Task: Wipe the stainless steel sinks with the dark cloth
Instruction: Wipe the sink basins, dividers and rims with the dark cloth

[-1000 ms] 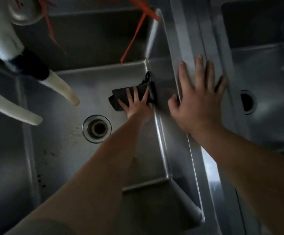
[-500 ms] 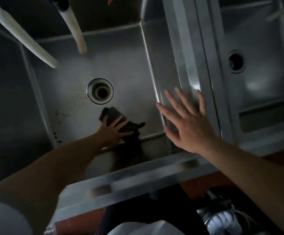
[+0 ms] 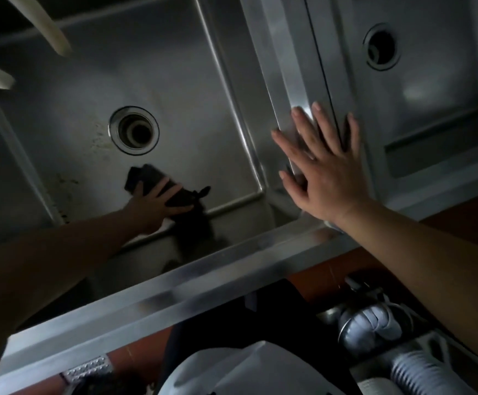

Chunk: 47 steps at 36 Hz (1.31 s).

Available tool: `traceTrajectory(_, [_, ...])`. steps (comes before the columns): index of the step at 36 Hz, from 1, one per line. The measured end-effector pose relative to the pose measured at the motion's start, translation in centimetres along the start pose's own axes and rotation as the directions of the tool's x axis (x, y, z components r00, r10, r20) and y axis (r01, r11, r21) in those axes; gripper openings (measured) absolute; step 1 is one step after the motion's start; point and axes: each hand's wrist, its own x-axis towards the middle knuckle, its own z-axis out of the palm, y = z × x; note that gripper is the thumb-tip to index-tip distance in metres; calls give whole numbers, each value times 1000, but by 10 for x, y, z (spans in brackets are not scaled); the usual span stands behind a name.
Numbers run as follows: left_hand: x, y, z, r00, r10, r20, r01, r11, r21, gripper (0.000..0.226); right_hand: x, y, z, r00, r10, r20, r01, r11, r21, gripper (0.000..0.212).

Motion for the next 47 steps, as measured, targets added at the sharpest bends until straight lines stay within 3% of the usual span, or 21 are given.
traceTrajectory(1, [11, 9, -12, 994, 49, -99, -46, 998, 34, 84, 0, 0, 0, 1000, 2, -13, -2, 1000, 7, 64])
traceTrajectory(4, [42, 39, -46, 984, 131, -119, -122, 989, 80, 73, 1, 0, 1, 1000, 2, -27, -1, 1000, 22, 64])
traceTrajectory(6, [67, 55, -64, 965, 137, -223, -119, 989, 91, 65, 1, 1, 1, 999, -1, -50, 3, 1000, 30, 63])
traceTrajectory(12, [96, 75, -105, 987, 117, -106, -113, 993, 41, 64, 1, 1, 3, 996, -8, -88, 13, 998, 65, 60])
traceTrajectory(18, [80, 79, -86, 987, 45, -155, -49, 998, -26, 61, 1, 2, 2, 997, -2, -82, 8, 997, 75, 59])
traceTrajectory(24, [20, 10, -26, 945, 206, -253, -165, 971, 173, 74, 2, 2, 3, 992, 0, -123, 15, 993, 117, 57])
traceTrajectory(28, [-15, -39, 27, 975, 153, -159, -101, 951, 294, 103, 2, 3, 4, 988, 7, -153, 14, 991, 130, 58])
traceTrajectory(33, [-18, -26, 9, 994, 102, 29, -105, 946, 307, 99, 2, 4, 4, 987, 2, -161, 21, 990, 141, 55])
traceTrajectory(35, [-14, -19, -4, 989, 67, 128, -99, 960, 262, 89, 2, 5, 3, 987, 2, -158, 22, 989, 148, 56])
traceTrajectory(38, [2, -8, -27, 975, 7, 223, -41, 988, 150, 93, 2, 6, 2, 990, 5, -139, 18, 987, 162, 58])
traceTrajectory(42, [19, 15, -40, 984, -109, 143, 122, 989, -85, 97, 3, 6, 1, 990, 6, -141, 20, 983, 180, 57])
traceTrajectory(47, [53, 63, -66, 942, -313, 123, 336, 850, -405, 94, 3, 7, 0, 992, 6, -128, 18, 981, 191, 57])
